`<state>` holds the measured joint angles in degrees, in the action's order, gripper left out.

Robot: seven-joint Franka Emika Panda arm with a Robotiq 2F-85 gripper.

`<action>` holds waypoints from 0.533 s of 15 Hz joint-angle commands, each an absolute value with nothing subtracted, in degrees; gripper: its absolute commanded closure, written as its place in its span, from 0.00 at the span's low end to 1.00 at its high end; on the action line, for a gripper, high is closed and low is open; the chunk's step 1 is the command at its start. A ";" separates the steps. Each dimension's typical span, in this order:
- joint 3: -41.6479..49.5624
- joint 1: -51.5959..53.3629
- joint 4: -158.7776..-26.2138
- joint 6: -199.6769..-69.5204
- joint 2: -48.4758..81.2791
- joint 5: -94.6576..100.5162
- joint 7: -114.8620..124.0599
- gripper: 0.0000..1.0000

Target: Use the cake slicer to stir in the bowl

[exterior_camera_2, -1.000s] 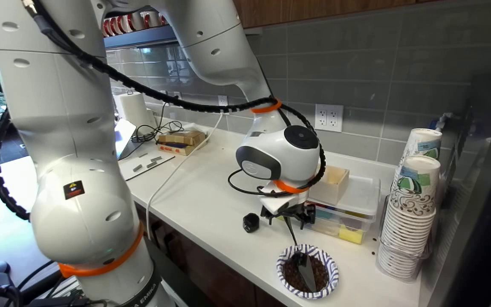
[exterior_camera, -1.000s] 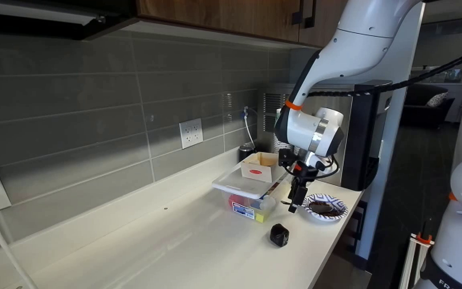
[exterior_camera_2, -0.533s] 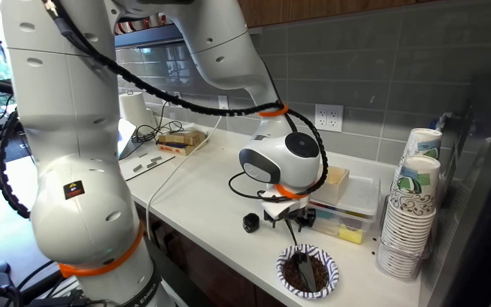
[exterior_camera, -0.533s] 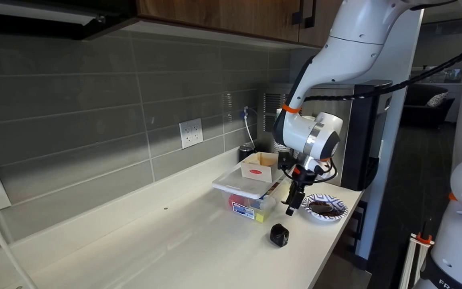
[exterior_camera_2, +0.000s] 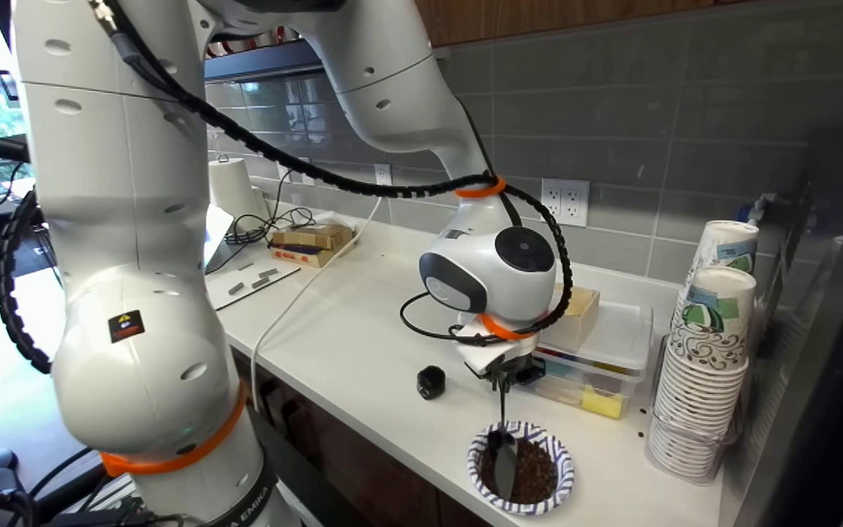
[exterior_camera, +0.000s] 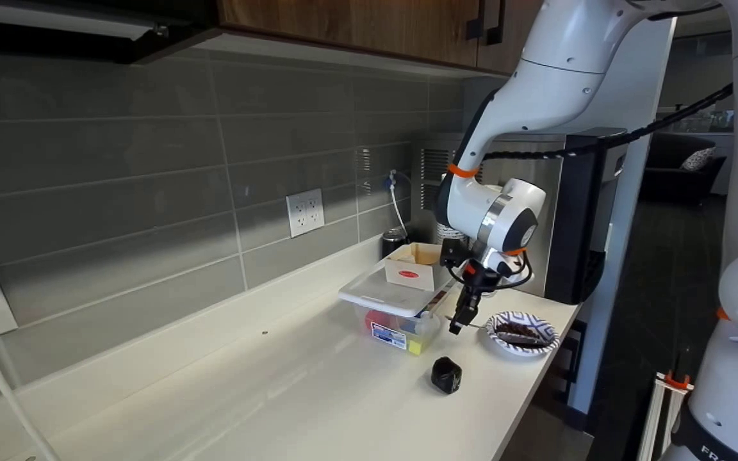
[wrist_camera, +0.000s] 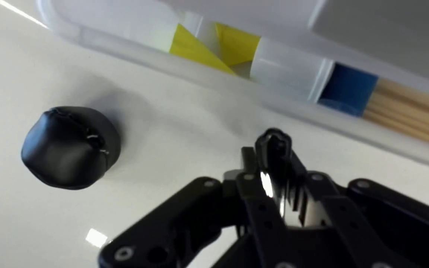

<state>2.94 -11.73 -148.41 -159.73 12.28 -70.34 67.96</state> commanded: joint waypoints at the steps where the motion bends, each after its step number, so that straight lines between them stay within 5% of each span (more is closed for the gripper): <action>1: 2.62 -12.03 -146.95 -160.61 13.97 -72.54 65.83 0.96; 8: 2.70 -12.09 -145.89 -160.74 13.44 -72.40 65.04 0.99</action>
